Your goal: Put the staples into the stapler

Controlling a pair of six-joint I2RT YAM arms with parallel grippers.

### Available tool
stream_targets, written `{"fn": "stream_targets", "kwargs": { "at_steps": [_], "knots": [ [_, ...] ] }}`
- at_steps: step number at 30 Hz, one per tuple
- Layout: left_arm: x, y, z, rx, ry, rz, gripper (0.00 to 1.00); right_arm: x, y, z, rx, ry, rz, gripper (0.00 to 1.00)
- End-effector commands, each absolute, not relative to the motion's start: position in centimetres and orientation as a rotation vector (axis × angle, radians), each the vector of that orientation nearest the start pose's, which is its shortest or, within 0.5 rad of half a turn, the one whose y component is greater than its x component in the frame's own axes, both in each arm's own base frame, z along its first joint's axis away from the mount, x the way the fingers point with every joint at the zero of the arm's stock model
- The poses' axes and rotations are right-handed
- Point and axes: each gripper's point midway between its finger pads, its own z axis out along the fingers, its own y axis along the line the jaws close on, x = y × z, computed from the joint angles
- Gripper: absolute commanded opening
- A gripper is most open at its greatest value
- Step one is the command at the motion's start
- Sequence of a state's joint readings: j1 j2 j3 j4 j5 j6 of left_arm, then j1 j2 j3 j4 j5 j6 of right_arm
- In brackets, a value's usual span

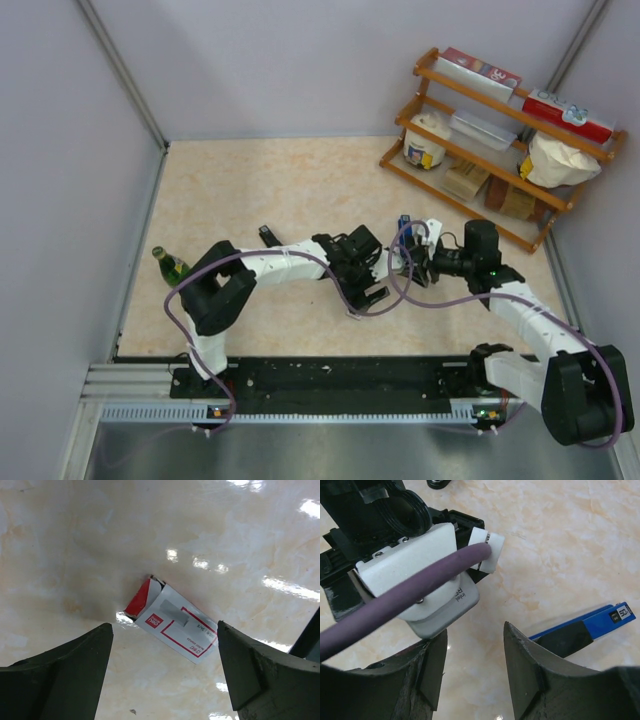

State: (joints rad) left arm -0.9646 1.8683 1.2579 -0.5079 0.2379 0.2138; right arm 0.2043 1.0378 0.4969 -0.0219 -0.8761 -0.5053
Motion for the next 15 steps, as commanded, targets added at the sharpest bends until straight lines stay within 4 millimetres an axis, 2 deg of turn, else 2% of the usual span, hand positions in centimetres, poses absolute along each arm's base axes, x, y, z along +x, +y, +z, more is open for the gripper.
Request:
{"fn": "stream_targets", "kwargs": {
  "at_steps": [1, 6, 11, 15],
  "knots": [
    [20.74, -36.43, 1.67, 1.585, 2.262, -0.447, 0.87, 22.97, 20.38, 18.35, -1.231, 1.347, 0.848, 0.50],
    [20.55, -36.25, 1.06, 1.596, 2.278, -0.439, 0.73, 23.21, 20.22, 18.47, -1.219, 1.356, 0.842, 0.51],
    [20.54, -36.30, 1.49, 1.602, 2.262, -0.441, 0.68, 23.39, 20.18, 18.47, -1.211, 1.367, 0.843, 0.51],
    [21.06, -35.96, 1.94, 1.601, 2.245, -0.398, 0.68, 23.43, 20.16, 18.53, -1.209, 1.368, 0.840, 0.51]
  ]
}}
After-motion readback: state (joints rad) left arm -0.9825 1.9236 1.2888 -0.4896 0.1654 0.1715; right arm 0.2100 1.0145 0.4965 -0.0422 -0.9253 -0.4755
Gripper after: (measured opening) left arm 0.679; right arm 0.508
